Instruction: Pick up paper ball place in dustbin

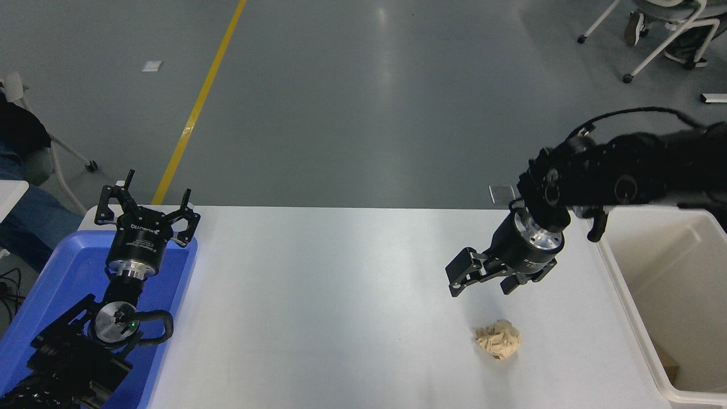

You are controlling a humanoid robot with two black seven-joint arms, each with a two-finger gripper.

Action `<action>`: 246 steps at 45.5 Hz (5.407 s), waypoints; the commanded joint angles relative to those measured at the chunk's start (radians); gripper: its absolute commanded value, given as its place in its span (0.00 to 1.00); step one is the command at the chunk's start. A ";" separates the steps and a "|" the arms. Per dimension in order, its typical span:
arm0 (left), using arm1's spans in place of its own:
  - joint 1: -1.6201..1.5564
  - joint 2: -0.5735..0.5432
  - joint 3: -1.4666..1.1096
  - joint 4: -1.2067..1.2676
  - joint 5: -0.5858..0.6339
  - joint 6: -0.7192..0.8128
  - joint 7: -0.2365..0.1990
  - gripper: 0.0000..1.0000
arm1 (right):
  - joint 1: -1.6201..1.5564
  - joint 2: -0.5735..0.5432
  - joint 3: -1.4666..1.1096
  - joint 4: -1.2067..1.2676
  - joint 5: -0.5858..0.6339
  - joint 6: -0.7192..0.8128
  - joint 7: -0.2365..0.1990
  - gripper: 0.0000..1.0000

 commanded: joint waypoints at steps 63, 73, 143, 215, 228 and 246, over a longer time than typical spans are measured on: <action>0.000 0.000 0.000 -0.001 0.002 0.000 0.002 1.00 | 0.519 -0.335 -0.215 0.348 -0.130 0.051 0.009 0.00; -0.002 0.000 0.000 -0.001 0.002 -0.001 0.002 1.00 | 0.929 -0.324 -0.370 0.431 -0.104 0.209 0.058 0.00; 0.000 0.000 0.000 0.000 0.000 0.000 0.002 1.00 | 0.049 -0.818 0.030 -0.311 -0.604 0.127 0.142 0.00; -0.003 0.000 0.002 -0.001 0.002 -0.003 0.003 1.00 | -0.196 -0.528 0.026 -0.397 -0.411 -0.340 0.067 1.00; -0.002 0.000 0.002 -0.001 0.002 -0.005 0.003 1.00 | 0.358 -0.504 -0.281 -0.037 -0.406 -0.181 0.068 1.00; 0.000 0.000 0.000 0.000 0.002 -0.003 0.002 1.00 | 0.775 -0.338 -0.200 0.365 -0.060 0.209 0.062 1.00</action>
